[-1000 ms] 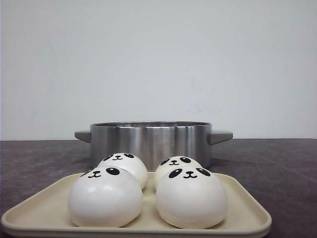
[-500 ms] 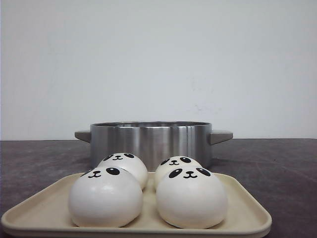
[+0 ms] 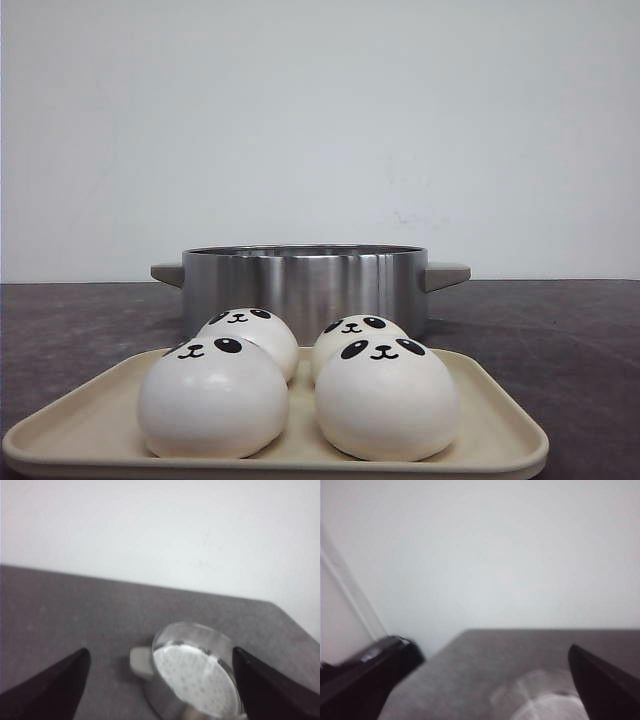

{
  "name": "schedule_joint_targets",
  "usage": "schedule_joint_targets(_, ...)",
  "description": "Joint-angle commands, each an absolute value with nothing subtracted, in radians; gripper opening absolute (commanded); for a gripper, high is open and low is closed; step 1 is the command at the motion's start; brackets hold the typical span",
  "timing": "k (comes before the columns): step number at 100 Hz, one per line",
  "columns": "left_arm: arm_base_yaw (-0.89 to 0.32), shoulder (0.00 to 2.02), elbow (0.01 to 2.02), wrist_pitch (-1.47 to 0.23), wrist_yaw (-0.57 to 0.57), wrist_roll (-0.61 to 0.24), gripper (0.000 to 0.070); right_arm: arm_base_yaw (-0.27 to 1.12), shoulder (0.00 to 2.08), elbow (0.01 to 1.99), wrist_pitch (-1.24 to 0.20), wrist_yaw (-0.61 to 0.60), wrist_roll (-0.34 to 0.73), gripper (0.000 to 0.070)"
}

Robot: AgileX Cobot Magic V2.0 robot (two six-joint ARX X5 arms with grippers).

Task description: Steam buns

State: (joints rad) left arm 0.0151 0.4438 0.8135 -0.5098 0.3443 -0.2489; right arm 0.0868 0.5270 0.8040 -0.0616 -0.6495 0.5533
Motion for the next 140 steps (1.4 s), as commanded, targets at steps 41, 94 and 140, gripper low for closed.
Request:
schedule_joint_targets(41, -0.024, 0.45, 0.83, -0.649, 0.35, -0.263, 0.0566, 0.638, 0.86, 0.822, -0.25, -0.146, 0.393, 0.0698)
schedule_joint_targets(94, -0.059, 0.45, 0.83, -0.705, 0.35, -0.282, 0.0566, 0.865, 1.433, 1.015, -0.584, 0.003, 0.543, 0.0561)
schedule_joint_targets(140, -0.101, 0.45, 0.83, -0.718, 0.368, -0.322, 0.0566, 0.813, 1.647, 1.015, -0.503, -0.001, 0.543, 0.0556)
